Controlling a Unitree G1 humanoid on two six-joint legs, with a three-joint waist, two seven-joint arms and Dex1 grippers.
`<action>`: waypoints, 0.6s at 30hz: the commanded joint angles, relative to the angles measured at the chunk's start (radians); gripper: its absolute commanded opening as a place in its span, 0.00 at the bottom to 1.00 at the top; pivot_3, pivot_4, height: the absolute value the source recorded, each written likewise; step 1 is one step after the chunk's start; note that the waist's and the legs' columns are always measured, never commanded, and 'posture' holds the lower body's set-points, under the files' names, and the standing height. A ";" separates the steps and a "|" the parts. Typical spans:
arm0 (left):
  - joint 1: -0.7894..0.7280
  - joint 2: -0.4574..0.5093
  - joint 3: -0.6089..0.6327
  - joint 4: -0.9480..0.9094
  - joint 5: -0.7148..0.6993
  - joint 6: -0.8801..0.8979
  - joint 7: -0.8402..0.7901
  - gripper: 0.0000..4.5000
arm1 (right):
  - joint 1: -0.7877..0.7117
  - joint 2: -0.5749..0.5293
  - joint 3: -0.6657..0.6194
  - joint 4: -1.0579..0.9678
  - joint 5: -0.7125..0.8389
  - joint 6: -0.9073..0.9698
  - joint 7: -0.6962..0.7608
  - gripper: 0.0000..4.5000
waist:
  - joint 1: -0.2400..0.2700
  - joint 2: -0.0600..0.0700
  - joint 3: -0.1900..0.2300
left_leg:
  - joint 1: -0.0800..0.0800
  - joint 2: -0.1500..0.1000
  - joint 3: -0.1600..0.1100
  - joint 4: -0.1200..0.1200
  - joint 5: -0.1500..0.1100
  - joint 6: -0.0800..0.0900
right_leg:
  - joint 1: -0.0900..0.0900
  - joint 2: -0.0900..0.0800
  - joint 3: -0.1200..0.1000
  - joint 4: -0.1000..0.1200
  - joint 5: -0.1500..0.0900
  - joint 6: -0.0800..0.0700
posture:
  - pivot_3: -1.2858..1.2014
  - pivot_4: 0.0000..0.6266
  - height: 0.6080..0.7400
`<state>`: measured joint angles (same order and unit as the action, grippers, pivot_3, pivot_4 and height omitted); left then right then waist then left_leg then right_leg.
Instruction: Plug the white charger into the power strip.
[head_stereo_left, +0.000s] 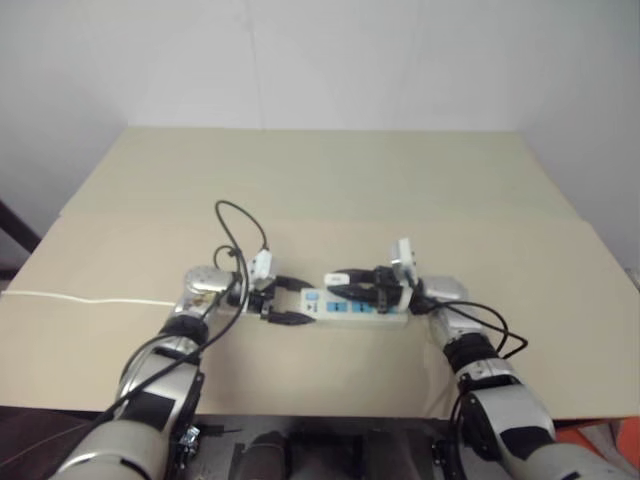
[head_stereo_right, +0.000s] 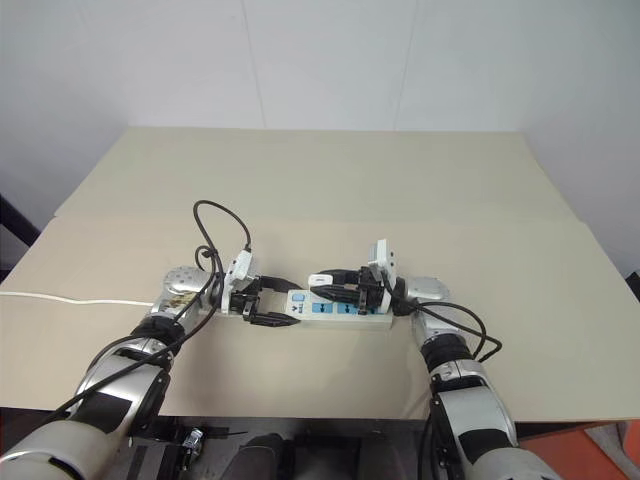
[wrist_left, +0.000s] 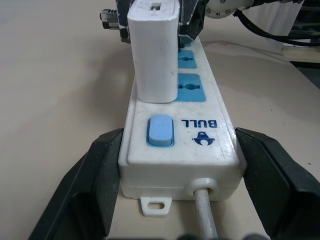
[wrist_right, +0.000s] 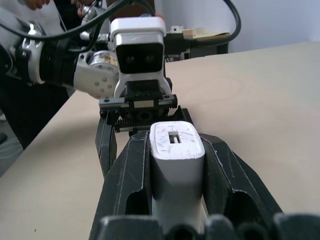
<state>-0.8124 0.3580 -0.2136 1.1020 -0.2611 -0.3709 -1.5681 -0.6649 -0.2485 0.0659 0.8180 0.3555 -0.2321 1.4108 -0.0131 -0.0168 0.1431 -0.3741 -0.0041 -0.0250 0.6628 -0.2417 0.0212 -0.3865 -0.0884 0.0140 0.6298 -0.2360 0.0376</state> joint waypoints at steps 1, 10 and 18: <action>0.003 0.009 -0.029 -0.010 0.004 -0.004 -0.046 0.72 | 0.056 -0.048 0.038 0.083 -0.101 0.043 -0.028 0.25 | 0.000 0.000 -0.001 | 0.000 0.000 0.000 0.000 0.000 0.000 | 0.000 0.000 0.000 0.000 0.000 0.000 | 0.52 0.24 1.00; 0.000 0.007 -0.028 -0.006 0.005 -0.009 -0.046 0.72 | 0.044 -0.069 0.088 0.098 -0.139 0.130 -0.072 0.25 | -0.002 -0.001 -0.004 | 0.001 0.000 0.000 0.000 0.000 0.000 | 0.000 0.000 0.001 0.000 0.000 0.000 | 0.52 0.24 1.00; -0.001 0.006 -0.024 -0.001 0.008 -0.009 -0.046 0.72 | 0.061 -0.075 0.091 0.081 -0.141 0.072 -0.082 0.25 | -0.004 -0.003 -0.007 | 0.004 0.001 0.000 -0.001 0.000 0.000 | 0.001 0.000 0.002 0.000 0.000 0.000 | 0.52 0.24 1.00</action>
<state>-0.8124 0.3649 -0.2180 1.1125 -0.2592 -0.3694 -1.5629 -0.6827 -0.2706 0.1047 0.8119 0.3457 -0.1784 1.3883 -0.0175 -0.0193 0.1358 -0.3705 -0.0033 -0.0249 0.6614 -0.2418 0.0212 -0.3854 -0.0881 0.0159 0.6302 -0.2364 0.0371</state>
